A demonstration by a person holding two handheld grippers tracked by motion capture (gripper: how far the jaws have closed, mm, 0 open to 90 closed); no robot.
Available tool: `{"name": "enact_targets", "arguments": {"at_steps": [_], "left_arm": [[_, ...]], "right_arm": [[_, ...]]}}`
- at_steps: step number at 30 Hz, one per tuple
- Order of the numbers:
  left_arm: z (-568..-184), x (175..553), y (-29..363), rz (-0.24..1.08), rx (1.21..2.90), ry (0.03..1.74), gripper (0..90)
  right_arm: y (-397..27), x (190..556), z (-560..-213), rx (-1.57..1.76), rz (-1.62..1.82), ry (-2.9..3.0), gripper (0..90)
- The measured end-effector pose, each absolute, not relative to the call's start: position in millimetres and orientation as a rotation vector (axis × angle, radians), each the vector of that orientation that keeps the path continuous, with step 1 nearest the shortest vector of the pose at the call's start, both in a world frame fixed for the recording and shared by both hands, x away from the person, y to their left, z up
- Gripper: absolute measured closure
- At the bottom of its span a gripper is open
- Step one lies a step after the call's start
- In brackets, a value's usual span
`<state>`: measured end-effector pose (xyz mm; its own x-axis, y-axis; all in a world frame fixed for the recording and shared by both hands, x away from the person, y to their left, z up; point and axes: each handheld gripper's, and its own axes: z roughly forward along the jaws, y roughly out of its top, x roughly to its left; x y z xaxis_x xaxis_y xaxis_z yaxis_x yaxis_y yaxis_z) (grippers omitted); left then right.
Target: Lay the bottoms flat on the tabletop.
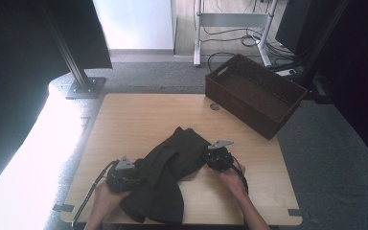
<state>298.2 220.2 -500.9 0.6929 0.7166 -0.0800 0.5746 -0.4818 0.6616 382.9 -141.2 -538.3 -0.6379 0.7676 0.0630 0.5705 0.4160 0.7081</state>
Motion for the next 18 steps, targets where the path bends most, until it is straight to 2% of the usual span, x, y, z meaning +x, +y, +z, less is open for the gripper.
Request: {"name": "enact_targets", "arguments": {"at_steps": [9,12,15,18], "left_arm": [[-504,287,194,0.259,2.202,0.92,53.8],[-500,286,193,0.269,2.197,0.91,50.2],[-487,285,207,0.264,2.18,0.919,40.9],[-468,283,228,0.299,2.137,0.929,39.0]], "right_arm": [[-132,425,-538,1.194,1.01,2.367,73.7],[-128,433,-538,1.202,1.003,2.359,71.9],[-129,431,-533,1.179,0.98,2.36,64.5],[-134,423,-525,1.16,0.993,2.357,56.3]]}}
